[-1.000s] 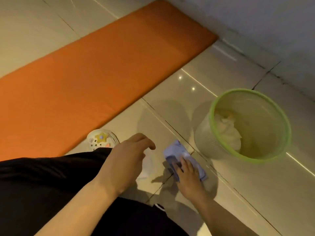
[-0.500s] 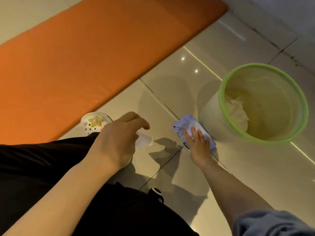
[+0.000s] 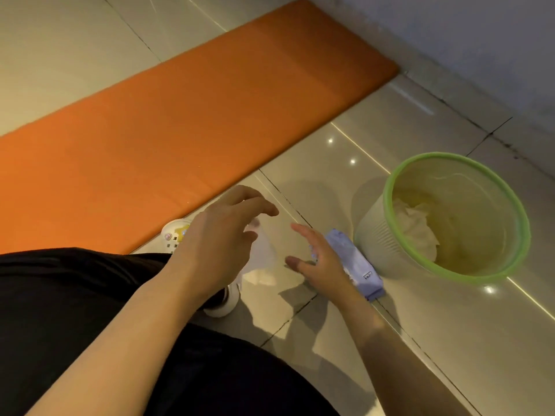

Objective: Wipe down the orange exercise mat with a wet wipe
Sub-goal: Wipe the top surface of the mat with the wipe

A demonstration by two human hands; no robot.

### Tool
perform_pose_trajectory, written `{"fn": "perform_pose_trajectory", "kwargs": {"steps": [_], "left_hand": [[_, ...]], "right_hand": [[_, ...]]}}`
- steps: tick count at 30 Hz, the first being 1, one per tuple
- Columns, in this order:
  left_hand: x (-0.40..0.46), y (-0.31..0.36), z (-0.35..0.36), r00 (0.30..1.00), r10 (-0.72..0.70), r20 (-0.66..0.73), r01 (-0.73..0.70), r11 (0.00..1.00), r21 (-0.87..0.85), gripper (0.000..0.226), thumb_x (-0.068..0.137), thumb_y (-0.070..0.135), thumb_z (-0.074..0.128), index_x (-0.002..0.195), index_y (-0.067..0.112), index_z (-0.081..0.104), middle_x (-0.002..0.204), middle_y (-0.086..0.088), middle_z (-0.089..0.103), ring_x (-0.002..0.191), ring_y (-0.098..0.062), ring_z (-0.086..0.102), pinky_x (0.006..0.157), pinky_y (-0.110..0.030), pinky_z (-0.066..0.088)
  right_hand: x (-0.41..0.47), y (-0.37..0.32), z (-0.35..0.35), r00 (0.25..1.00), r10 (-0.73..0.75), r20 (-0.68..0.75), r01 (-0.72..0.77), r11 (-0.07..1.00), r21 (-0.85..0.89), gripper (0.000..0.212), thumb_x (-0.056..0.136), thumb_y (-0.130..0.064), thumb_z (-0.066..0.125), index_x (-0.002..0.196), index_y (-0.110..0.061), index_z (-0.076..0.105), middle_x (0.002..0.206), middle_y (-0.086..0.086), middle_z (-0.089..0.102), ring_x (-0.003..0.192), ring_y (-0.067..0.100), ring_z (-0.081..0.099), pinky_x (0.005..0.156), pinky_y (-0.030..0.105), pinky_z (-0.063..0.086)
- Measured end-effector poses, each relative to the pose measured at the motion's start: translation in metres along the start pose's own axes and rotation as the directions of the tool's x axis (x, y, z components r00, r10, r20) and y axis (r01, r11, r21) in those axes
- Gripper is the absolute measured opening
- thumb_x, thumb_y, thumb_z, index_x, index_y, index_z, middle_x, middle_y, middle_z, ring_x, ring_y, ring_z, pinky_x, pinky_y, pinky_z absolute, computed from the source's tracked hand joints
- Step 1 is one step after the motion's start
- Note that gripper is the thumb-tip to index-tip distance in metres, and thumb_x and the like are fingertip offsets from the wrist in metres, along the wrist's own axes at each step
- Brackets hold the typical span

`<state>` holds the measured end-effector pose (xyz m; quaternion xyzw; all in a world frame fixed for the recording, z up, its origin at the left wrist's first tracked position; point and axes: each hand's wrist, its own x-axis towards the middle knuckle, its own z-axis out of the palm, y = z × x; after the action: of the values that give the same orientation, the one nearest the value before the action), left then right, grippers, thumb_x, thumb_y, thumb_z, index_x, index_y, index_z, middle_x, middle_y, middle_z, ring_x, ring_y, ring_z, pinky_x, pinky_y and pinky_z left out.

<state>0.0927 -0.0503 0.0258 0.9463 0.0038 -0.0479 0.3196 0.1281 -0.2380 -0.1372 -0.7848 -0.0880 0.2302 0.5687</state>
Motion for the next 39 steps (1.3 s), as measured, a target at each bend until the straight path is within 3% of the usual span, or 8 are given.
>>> {"fn": "perform_pose_trajectory", "kwargs": {"steps": [3, 7, 10, 18, 23, 26, 34, 39], "left_hand": [[-0.009, 0.015, -0.022, 0.999, -0.016, -0.039, 0.008, 0.980, -0.198, 0.043, 0.089, -0.001, 0.066, 0.105, 0.040, 0.063, 0.115, 0.025, 0.053, 0.094, 0.005, 0.059, 0.070, -0.009, 0.045], [-0.025, 0.039, -0.047, 0.996, 0.031, -0.087, -0.059, 0.939, -0.340, 0.049, 0.087, 0.001, 0.070, 0.099, 0.047, 0.058, 0.115, 0.025, 0.057, 0.094, 0.009, 0.058, 0.071, -0.010, 0.047], [-0.039, 0.053, -0.060, 0.991, 0.059, -0.122, -0.102, 0.917, -0.386, 0.052, 0.085, -0.004, 0.067, 0.098, 0.045, 0.061, 0.109, 0.022, 0.062, 0.092, 0.007, 0.059, 0.064, -0.009, 0.043], [-0.064, 0.093, -0.070, 0.968, 0.210, -0.137, -0.250, 0.846, -0.471, 0.056, 0.082, -0.013, 0.062, 0.108, 0.036, 0.063, 0.118, 0.016, 0.064, 0.092, -0.002, 0.063, 0.067, -0.007, 0.043], [-0.049, 0.117, -0.072, 0.934, 0.334, -0.126, -0.349, 0.779, -0.520, 0.062, 0.083, -0.019, 0.058, 0.116, 0.034, 0.059, 0.120, 0.011, 0.062, 0.090, -0.005, 0.067, 0.066, -0.010, 0.046], [-0.027, 0.129, -0.067, 0.917, 0.382, -0.114, -0.382, 0.763, -0.521, 0.061, 0.084, -0.017, 0.060, 0.119, 0.032, 0.057, 0.119, 0.013, 0.061, 0.087, -0.001, 0.067, 0.065, -0.010, 0.045], [0.018, 0.104, -0.088, 0.916, 0.379, -0.128, -0.399, 0.838, -0.373, 0.059, 0.084, -0.006, 0.068, 0.123, 0.036, 0.053, 0.116, 0.015, 0.057, 0.089, -0.006, 0.066, 0.064, -0.007, 0.044], [0.035, 0.055, -0.103, 0.962, 0.246, -0.121, -0.272, 0.908, -0.318, 0.061, 0.085, 0.011, 0.073, 0.131, 0.041, 0.048, 0.113, 0.017, 0.052, 0.094, -0.004, 0.062, 0.075, -0.013, 0.050]], "right_hand": [[-0.007, -0.072, 0.000, 0.978, -0.150, 0.143, 0.125, 0.978, 0.169, 0.054, 0.080, -0.034, 0.066, 0.124, -0.061, 0.050, 0.146, -0.016, 0.044, 0.137, -0.002, 0.035, 0.109, 0.020, 0.028], [-0.013, -0.131, -0.021, 0.948, -0.234, 0.216, 0.181, 0.955, 0.237, 0.041, 0.076, -0.028, 0.070, 0.112, -0.010, 0.065, 0.118, -0.003, 0.067, 0.117, 0.010, 0.059, 0.103, 0.031, 0.042], [-0.026, -0.151, -0.037, 0.931, -0.270, 0.247, 0.190, 0.933, 0.306, 0.040, 0.075, -0.016, 0.071, 0.104, 0.008, 0.057, 0.102, -0.003, 0.069, 0.095, 0.009, 0.064, 0.086, 0.027, 0.052], [-0.074, -0.191, -0.066, 0.910, -0.370, 0.186, 0.291, 0.891, 0.349, 0.033, 0.077, -0.014, 0.075, 0.094, -0.014, 0.047, 0.091, 0.003, 0.068, 0.086, 0.017, 0.062, 0.075, 0.025, 0.050], [-0.082, -0.207, -0.093, 0.886, -0.436, 0.157, 0.389, 0.883, 0.262, 0.058, 0.081, -0.009, 0.066, 0.134, -0.025, 0.047, 0.137, -0.004, 0.056, 0.131, 0.014, 0.050, 0.104, 0.033, 0.045], [-0.079, -0.206, -0.109, 0.903, -0.415, 0.113, 0.366, 0.879, 0.305, 0.067, 0.079, -0.019, 0.073, 0.140, -0.019, 0.045, 0.135, 0.008, 0.059, 0.129, 0.021, 0.053, 0.104, 0.037, 0.046], [-0.038, -0.214, -0.108, 0.921, -0.382, 0.076, 0.364, 0.913, 0.185, 0.053, 0.065, -0.037, 0.081, 0.115, -0.040, 0.065, 0.113, 0.014, 0.059, 0.105, 0.035, 0.059, 0.091, 0.049, 0.051], [0.004, -0.221, -0.071, 0.921, -0.386, -0.049, 0.387, 0.921, 0.028, 0.045, 0.063, -0.057, 0.082, 0.084, -0.022, 0.064, 0.090, 0.016, 0.061, 0.085, 0.043, 0.054, 0.072, 0.049, 0.046]]}}
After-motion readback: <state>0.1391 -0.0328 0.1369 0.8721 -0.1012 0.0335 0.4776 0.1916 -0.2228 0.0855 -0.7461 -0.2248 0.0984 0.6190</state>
